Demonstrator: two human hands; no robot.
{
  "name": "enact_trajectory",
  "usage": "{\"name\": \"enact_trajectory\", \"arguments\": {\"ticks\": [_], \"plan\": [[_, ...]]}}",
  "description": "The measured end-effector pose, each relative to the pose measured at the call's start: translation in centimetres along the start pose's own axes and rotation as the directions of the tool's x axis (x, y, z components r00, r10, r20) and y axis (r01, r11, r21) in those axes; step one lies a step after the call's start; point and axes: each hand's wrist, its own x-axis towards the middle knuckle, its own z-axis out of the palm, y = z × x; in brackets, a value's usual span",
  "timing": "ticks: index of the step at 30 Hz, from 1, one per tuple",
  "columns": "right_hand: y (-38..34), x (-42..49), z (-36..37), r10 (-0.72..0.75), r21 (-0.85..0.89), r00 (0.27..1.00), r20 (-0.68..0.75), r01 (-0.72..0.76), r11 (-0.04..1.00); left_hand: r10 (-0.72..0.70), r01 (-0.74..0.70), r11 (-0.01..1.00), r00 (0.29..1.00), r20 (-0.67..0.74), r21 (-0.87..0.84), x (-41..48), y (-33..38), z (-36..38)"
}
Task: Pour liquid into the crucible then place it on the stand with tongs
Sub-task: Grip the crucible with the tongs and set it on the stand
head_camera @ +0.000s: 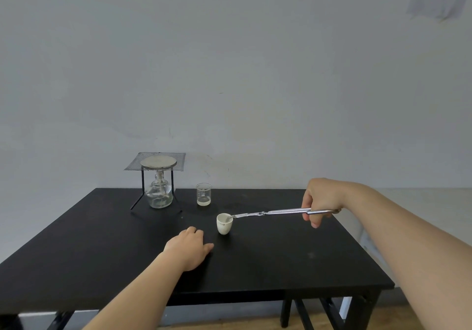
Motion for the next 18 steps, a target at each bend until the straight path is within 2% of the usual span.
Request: {"name": "enact_trajectory", "arguments": {"ticks": [18], "plan": [[-1.0, 1.3, -0.9, -0.02, -0.002, 1.0, 0.0, 0.02, 1.0, 0.023, -0.023, 0.999, 1.0, -0.008, 0.024, 0.2, -0.4, -0.4]]}}
